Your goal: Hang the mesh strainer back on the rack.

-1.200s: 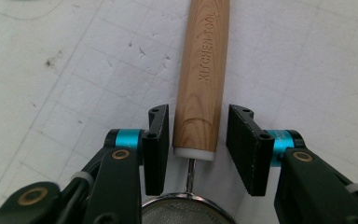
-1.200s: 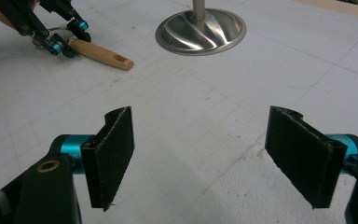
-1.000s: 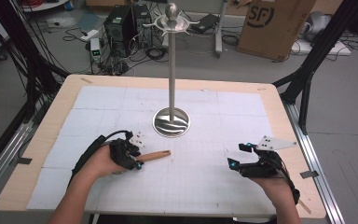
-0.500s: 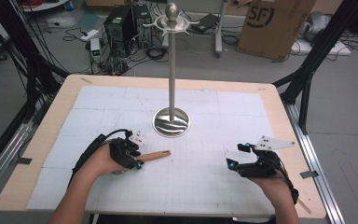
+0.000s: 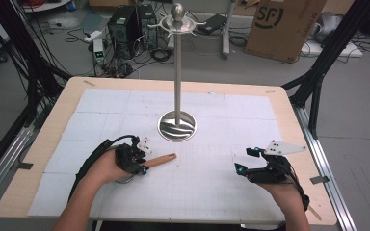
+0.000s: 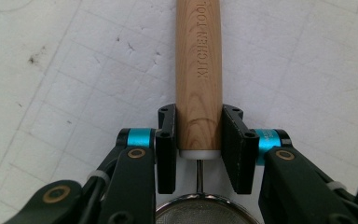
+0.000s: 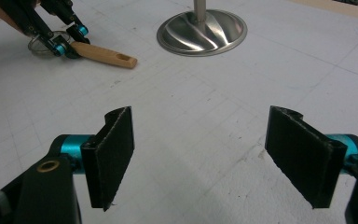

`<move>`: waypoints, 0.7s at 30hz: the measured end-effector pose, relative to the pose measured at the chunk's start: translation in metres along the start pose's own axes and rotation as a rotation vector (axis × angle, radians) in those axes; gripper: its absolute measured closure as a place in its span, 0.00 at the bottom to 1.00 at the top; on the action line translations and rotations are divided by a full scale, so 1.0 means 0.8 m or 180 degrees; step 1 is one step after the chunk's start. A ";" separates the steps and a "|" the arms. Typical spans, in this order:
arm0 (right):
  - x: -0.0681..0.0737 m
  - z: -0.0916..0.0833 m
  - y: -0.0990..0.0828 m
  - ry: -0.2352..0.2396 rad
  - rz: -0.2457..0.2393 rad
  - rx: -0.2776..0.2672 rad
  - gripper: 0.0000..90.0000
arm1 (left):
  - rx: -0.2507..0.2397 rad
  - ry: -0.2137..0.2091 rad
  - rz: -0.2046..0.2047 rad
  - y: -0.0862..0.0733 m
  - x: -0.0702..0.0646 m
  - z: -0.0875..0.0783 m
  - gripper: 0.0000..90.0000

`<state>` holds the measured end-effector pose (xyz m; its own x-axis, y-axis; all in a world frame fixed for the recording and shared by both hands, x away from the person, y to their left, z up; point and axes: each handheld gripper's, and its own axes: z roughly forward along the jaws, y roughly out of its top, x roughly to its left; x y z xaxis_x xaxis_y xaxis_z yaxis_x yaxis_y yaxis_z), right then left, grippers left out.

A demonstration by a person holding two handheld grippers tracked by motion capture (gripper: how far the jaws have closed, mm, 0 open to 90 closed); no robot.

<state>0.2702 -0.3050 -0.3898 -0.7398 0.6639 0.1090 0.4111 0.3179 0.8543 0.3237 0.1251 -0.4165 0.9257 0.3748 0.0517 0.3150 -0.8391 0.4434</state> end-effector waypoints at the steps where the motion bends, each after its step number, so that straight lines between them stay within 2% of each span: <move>1: 0.000 0.000 0.000 -0.0002 -0.0003 0.0008 0.26 | -0.0020 0.0012 0.0016 0.000 -0.001 0.000 0.77; 5: -0.001 0.001 -0.001 -0.0002 0.0005 0.0019 0.26 | -0.0143 0.0011 0.0060 0.000 -0.003 -0.003 0.77; 9: -0.001 0.001 -0.001 0.0004 0.0014 0.0009 0.26 | -0.0391 0.0009 0.0106 0.002 -0.005 -0.014 0.77; 14: 0.000 0.001 -0.001 0.0002 0.0015 0.0022 0.26 | -0.0654 0.0033 0.0094 0.002 -0.008 -0.026 0.77; 16: 0.000 0.001 -0.001 0.0002 0.0015 0.0022 0.26 | -0.0713 0.0048 0.0094 0.002 -0.007 -0.031 0.77; 17: 0.000 0.002 -0.001 0.0003 0.0018 0.0022 0.26 | -0.0796 0.0059 0.0104 0.001 -0.007 -0.034 0.77; 21: 0.000 0.001 -0.001 0.0004 0.0017 0.0015 0.26 | -0.1023 0.0115 -0.0005 0.000 -0.006 -0.043 0.77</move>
<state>0.2706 -0.3046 -0.3909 -0.7384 0.6646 0.1141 0.4176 0.3177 0.8513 0.3117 0.1371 -0.3861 0.9153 0.3947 0.0800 0.2288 -0.6733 0.7031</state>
